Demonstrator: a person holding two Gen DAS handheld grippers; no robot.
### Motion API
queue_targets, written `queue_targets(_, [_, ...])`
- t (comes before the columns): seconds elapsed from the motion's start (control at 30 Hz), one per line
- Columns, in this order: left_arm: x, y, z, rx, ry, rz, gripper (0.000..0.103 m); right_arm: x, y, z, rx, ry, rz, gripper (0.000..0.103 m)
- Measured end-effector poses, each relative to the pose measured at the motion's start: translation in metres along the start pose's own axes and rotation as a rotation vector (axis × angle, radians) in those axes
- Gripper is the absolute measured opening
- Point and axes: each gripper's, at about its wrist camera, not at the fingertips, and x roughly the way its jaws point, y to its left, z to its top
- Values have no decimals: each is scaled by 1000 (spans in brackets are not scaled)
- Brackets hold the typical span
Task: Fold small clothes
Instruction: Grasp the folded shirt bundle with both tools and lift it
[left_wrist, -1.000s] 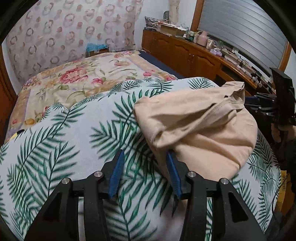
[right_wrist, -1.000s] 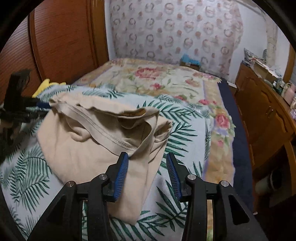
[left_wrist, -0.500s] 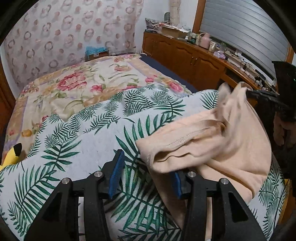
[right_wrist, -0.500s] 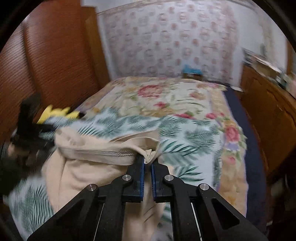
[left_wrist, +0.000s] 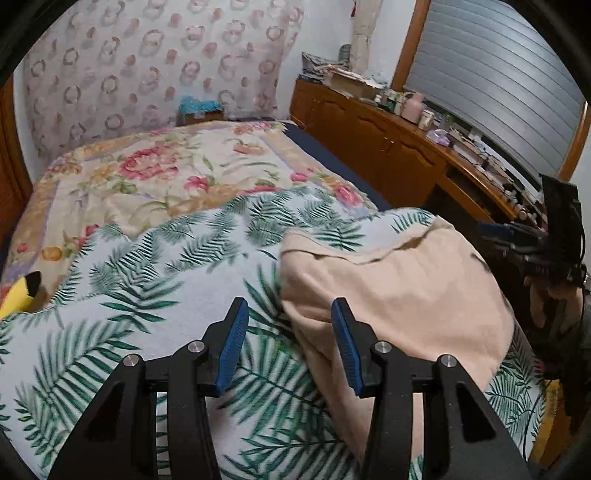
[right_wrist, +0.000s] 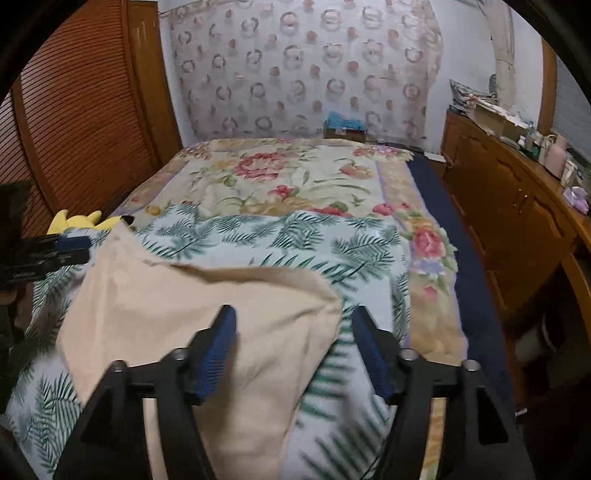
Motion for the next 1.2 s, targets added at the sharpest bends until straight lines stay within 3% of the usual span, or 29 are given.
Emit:
queue_targets(0.1, [11,-4,-2,2,24,-22,71,4,-7,-8,19,39,19,72])
queue_targets(0.27, [30,-8,-5,0,69,-16,72,27,-20,-7,62,98,42,72])
queue_targets(0.47, [36,-12,-6,10,77,-15,71,33,-31,-1,82,90,81,72])
queue_targets(0.57, [38,-15,-5,25,76,-39,58,38,-28,-7,62,83,90,69])
queue_targets(0.6, [39,-15,-4,23,77,-52,49,39,-25,-8,53,81,101,59])
queue_targets(0.63, [39,-15,-4,17,81,-69,38,43,-23,-8,44,79,117,56])
queue_targets(0.67, [40,-14,-3,8,85,-83,35,47,-21,-9,35,80,120,50])
queue_targets(0.7, [40,-15,-2,2,84,-92,21,48,-21,-10,29,81,135,38])
queue_targets(0.73, [41,-15,-2,0,91,-115,16,50,-21,-12,25,84,163,32])
queue_targets(0.8, [38,-18,-3,9,82,-122,14,49,-23,-13,13,91,200,24])
queue_targets(0.9, [18,-24,-5,16,33,-144,13,40,-20,-13,-51,73,194,21])
queue_targets(1.1, [-52,-37,-8,37,-115,-163,12,-8,-8,0,-101,-85,207,20])
queue_targets(1.2, [-88,-32,-12,28,-189,-134,12,-28,8,12,-155,-139,215,20])
